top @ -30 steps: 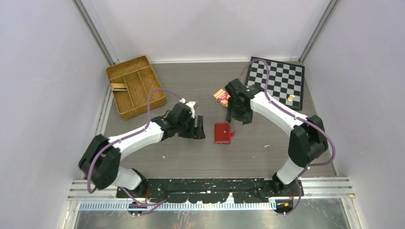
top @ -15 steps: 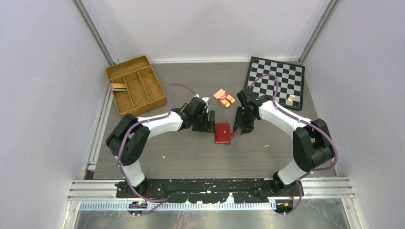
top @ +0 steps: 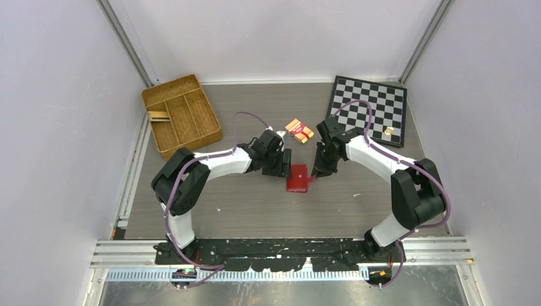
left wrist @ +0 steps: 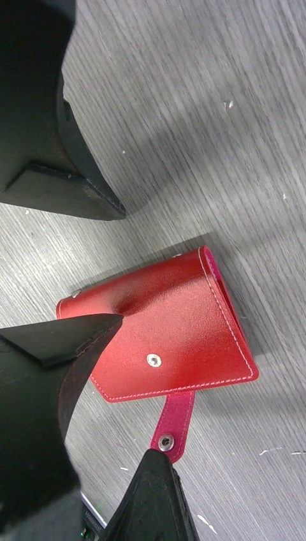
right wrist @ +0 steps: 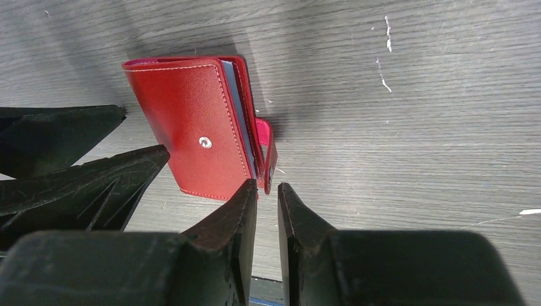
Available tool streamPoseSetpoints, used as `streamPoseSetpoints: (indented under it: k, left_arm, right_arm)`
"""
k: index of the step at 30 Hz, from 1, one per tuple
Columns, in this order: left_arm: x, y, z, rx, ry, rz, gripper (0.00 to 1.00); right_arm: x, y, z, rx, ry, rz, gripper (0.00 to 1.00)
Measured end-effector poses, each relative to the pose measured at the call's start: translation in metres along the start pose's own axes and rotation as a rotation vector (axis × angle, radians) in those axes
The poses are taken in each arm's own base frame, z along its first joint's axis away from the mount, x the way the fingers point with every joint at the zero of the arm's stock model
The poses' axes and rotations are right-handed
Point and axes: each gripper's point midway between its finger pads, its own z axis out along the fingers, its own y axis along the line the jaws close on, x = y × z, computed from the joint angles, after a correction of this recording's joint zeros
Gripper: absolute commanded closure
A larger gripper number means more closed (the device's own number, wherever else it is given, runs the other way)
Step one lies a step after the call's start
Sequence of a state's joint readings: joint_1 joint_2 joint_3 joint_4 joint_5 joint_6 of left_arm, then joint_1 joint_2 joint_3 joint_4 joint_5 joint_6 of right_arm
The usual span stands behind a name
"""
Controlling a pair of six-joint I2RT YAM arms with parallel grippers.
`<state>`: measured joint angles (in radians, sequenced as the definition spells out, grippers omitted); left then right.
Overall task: Put the credit cards into the card holder
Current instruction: Close the card holder at the center of the board.
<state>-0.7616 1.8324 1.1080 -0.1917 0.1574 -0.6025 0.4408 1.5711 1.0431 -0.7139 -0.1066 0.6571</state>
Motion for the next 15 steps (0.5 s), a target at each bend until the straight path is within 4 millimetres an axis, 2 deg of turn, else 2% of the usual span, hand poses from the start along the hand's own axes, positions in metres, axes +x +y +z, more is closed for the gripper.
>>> streamPoseSetpoints:
  k: [10, 15]
  left_arm:
    - [-0.0016, -0.0062, 0.0056, 0.007, 0.002, 0.02, 0.49]
    - [-0.002, -0.0079, 0.009, 0.006, 0.004, 0.028, 0.51]
  right_arm:
    - [-0.0012, 0.0007, 0.0018, -0.011, -0.004, 0.003, 0.87]
    - [0.0002, -0.0006, 0.0058, -0.009, 0.003, 0.004, 0.88]
